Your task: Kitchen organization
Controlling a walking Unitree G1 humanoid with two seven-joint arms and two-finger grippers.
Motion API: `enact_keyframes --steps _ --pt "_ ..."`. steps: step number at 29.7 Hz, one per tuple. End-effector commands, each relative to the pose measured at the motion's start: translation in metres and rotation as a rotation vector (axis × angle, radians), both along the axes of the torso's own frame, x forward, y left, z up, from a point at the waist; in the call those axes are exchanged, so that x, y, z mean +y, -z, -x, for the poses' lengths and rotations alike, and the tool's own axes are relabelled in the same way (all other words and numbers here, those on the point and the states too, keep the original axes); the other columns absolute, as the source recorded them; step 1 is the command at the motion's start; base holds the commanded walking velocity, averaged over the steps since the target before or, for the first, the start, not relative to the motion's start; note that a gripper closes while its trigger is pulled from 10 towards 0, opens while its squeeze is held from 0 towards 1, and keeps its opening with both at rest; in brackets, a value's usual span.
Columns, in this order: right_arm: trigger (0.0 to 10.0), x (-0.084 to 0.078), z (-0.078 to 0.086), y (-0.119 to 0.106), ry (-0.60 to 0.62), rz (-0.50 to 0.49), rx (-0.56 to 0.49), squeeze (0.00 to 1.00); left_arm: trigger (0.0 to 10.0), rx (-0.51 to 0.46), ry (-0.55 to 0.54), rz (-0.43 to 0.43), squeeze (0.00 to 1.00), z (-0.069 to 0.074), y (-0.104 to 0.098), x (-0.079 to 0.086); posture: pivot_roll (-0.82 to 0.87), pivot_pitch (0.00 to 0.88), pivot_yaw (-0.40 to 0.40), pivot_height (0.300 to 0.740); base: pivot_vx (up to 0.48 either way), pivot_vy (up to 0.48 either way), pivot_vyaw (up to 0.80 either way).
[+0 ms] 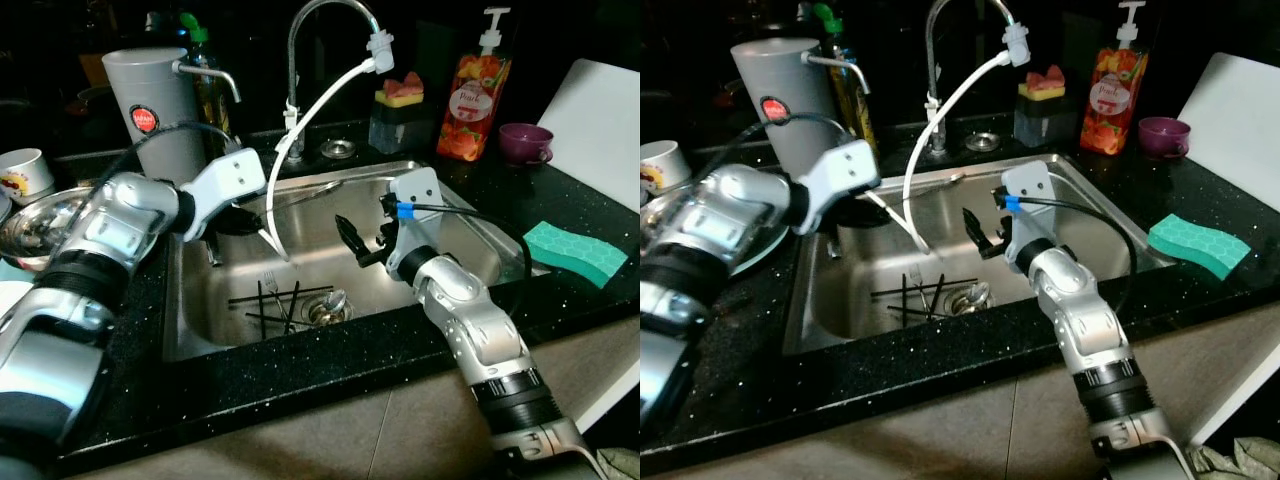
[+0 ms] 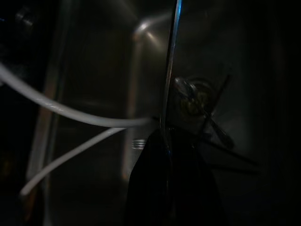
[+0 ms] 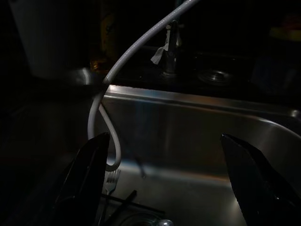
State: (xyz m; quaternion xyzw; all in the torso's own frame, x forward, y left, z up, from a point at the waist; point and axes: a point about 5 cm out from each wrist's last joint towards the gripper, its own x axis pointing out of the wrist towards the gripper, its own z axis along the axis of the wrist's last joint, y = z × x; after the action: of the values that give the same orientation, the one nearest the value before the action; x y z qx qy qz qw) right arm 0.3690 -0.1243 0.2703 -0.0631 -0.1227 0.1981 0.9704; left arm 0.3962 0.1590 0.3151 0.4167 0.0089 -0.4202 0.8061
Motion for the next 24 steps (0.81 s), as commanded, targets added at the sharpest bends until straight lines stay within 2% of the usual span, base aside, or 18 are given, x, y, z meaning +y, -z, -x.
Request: enact_keyframes --steps 1,4,5,6,7,10,11,13,15,18,24 --pt "10.0 0.007 0.000 -0.005 -0.038 -0.022 -0.007 0.00 10.0 0.048 0.016 -0.040 0.00 -0.002 0.013 -0.008 0.15 0.151 0.056 0.740 0.000 0.000 0.00" --pt "10.0 0.010 0.001 -0.008 -0.061 -0.026 -0.017 0.00 10.0 0.087 0.038 -0.052 0.00 -0.002 0.022 -0.012 0.15 0.152 0.054 0.740 0.000 0.000 0.00" --pt "10.0 0.018 0.000 -0.007 -0.119 -0.007 0.002 0.00 10.0 0.155 0.098 -0.074 0.00 0.000 0.038 -0.018 0.12 0.152 0.042 0.740 0.000 0.000 0.00" --pt "10.0 0.018 0.000 -0.007 -0.119 -0.007 0.002 0.00 10.0 0.155 0.098 -0.074 0.00 0.000 0.038 -0.018 0.12 0.152 0.042 0.740 0.000 0.000 0.00" --pt "10.0 0.021 0.000 -0.002 -0.143 0.029 0.025 0.00 10.0 0.175 0.133 -0.077 0.13 0.002 0.042 -0.019 0.13 0.152 0.036 0.740 0.000 0.000 0.00" --pt "10.0 0.022 0.000 0.002 -0.156 0.055 0.042 0.00 10.0 0.186 0.156 -0.078 0.13 0.003 0.044 -0.019 0.13 0.152 0.036 0.740 0.000 0.000 0.00" --pt "10.0 0.024 0.001 0.005 -0.183 0.080 0.052 0.00 10.0 0.198 0.170 -0.084 1.00 0.004 0.045 -0.016 0.13 0.153 0.020 0.740 0.000 0.000 0.00" --pt "10.0 0.024 0.001 0.005 -0.183 0.080 0.052 0.00 10.0 0.198 0.170 -0.084 1.00 0.004 0.045 -0.016 0.13 0.153 0.020 0.740 0.000 0.000 0.00" --pt "10.0 0.028 0.005 0.006 -0.225 0.100 0.046 0.00 10.0 0.217 0.176 -0.097 1.00 0.006 0.047 -0.004 0.15 0.153 0.002 0.740 0.000 0.000 0.00" --pt "10.0 0.030 0.005 0.004 -0.242 0.107 0.036 0.00 10.0 0.228 0.199 -0.103 1.00 0.011 0.045 0.005 0.17 0.151 -0.008 0.740 0.000 0.000 0.00" --pt "10.0 0.032 0.007 -0.002 -0.279 0.131 0.018 0.00 10.0 0.208 0.288 -0.116 1.00 0.026 0.022 0.021 0.17 0.152 -0.010 0.740 0.000 0.000 0.00"
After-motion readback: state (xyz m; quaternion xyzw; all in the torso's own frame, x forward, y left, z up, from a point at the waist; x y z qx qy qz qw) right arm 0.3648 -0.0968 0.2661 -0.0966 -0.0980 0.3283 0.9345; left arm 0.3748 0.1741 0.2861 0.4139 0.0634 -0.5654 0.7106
